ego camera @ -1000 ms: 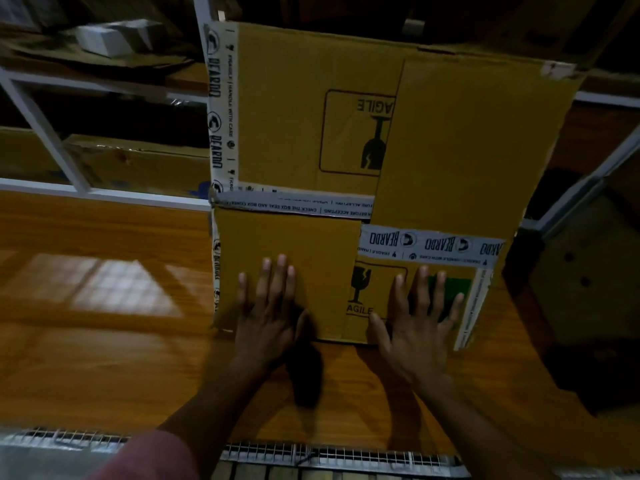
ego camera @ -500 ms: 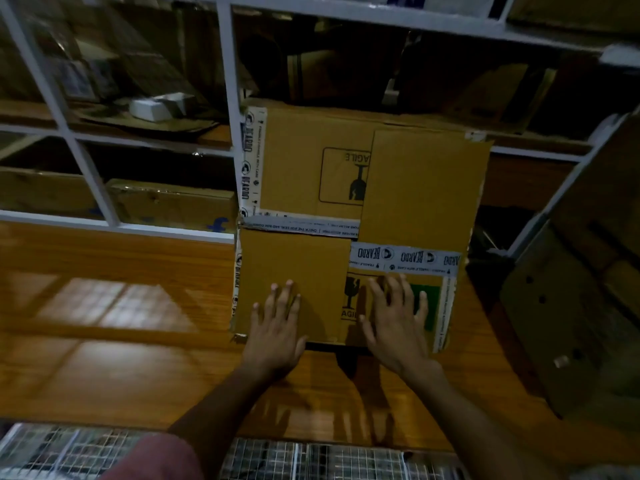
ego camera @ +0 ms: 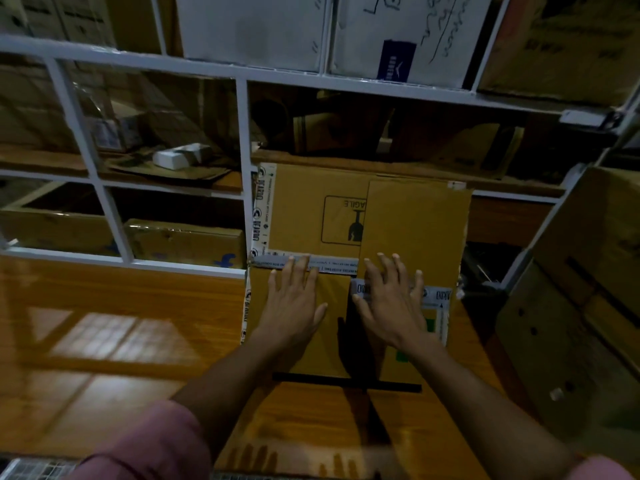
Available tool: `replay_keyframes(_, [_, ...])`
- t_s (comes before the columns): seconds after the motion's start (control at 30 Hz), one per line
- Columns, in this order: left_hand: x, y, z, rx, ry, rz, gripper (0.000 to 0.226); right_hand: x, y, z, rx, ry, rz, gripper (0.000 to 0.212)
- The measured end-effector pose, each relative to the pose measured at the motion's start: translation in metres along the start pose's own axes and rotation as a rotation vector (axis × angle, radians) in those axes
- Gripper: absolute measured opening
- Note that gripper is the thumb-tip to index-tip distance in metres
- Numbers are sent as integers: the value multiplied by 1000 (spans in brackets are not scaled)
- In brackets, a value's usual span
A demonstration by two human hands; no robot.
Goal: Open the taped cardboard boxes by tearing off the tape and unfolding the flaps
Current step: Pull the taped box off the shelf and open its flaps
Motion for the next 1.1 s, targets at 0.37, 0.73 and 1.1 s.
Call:
replay_keyframes(0.37, [114, 32, 90, 140, -157, -43, 113, 97, 3, 69, -103, 46, 45, 114])
replay_keyframes(0.73, [169, 54, 103, 265, -78, -50, 144, 148, 4, 74, -147, 113, 17, 133])
replay_keyframes(1.1, [45, 38, 101, 351, -373, -80, 140, 91, 14, 121, 47, -176, 60, 59])
Point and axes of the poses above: each hand's wrist, its own x-axis towards the middle knuckle, its own z-axis out of the back of the hand, y = z × x, the point moved 4 cm from there along x, towards the middle knuckle, and after that the axes turned 13 degrees about x, right-handed, at the moved point
